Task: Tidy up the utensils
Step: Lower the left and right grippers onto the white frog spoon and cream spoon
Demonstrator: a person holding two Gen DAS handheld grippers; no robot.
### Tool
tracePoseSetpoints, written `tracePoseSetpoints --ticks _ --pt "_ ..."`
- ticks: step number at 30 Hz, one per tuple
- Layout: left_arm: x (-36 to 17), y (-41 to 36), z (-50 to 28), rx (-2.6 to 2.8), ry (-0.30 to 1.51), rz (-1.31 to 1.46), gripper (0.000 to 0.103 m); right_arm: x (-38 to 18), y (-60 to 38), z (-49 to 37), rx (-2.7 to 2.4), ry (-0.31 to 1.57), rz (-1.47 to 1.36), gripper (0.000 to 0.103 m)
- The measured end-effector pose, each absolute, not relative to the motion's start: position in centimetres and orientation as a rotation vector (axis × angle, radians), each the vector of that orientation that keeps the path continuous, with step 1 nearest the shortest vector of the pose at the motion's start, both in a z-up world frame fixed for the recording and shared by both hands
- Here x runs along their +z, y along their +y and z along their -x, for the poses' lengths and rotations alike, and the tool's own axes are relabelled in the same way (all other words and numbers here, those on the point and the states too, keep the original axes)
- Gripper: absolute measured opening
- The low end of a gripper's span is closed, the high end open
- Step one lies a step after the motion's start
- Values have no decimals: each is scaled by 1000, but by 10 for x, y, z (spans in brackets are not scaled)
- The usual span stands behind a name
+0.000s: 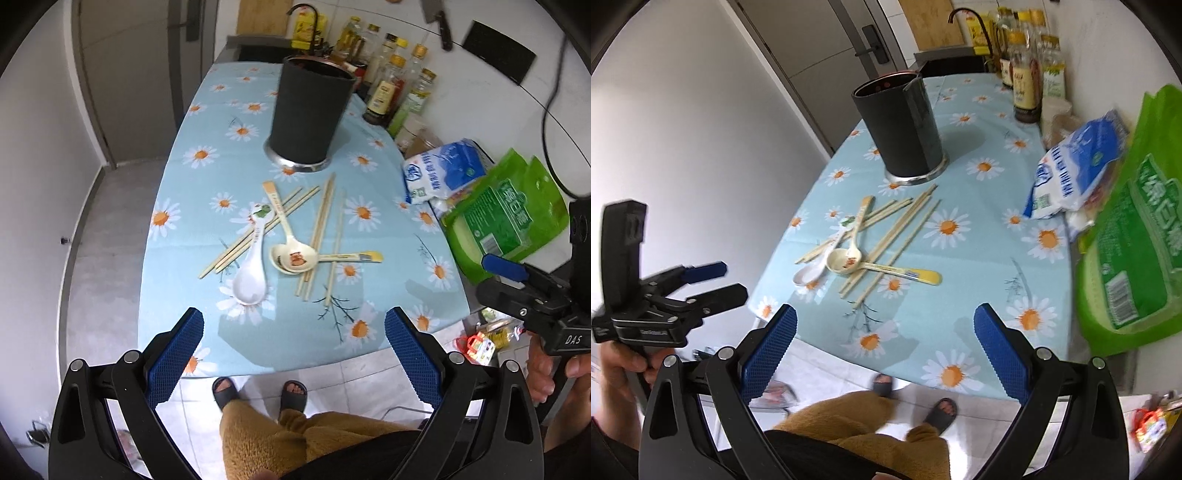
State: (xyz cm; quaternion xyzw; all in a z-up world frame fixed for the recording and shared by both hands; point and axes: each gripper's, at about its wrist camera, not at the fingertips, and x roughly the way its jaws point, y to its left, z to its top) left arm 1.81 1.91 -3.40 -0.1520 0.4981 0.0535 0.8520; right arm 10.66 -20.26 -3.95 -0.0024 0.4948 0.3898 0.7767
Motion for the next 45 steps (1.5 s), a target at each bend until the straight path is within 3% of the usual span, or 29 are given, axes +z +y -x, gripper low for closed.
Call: tracePoseSetpoints --ticks 5,10,14,21,24,26,31,36,37,40,45 --pt "-52 39 -28 77 1097 386 92 -49 -193 -122 891 1128 -80 95" --pt "-78 57 -45 28 1172 431 80 -55 -178 -135 951 1150 -105 83" --pt "-95 70 -60 -23 1221 472 73 -64 -156 -152 1002 1198 -120 67" --pt "-125 100 -81 -50 1298 518 66 -88 -112 -183 1045 1297 -113 52" --pt "-136 107 -88 -105 1327 542 61 -105 -89 -199 1075 1374 -125 49" --pt "-143 111 -90 -129 1347 563 52 -116 -76 -209 1065 1424 -114 49" --pt "-153 117 -97 -238 1373 622 51 -139 -54 -229 1057 1510 -76 40" --pt "-159 120 -102 -280 1391 640 36 -157 -40 -231 1071 1576 -25 36" --pt "-162 119 -103 -293 1401 644 30 -162 -35 -229 1071 1582 -5 36" --pt "-166 118 -107 -327 1402 650 28 -168 -27 -226 1085 1592 6 33" --pt "-171 121 -112 -341 1411 650 12 -177 -18 -224 1094 1606 21 15"
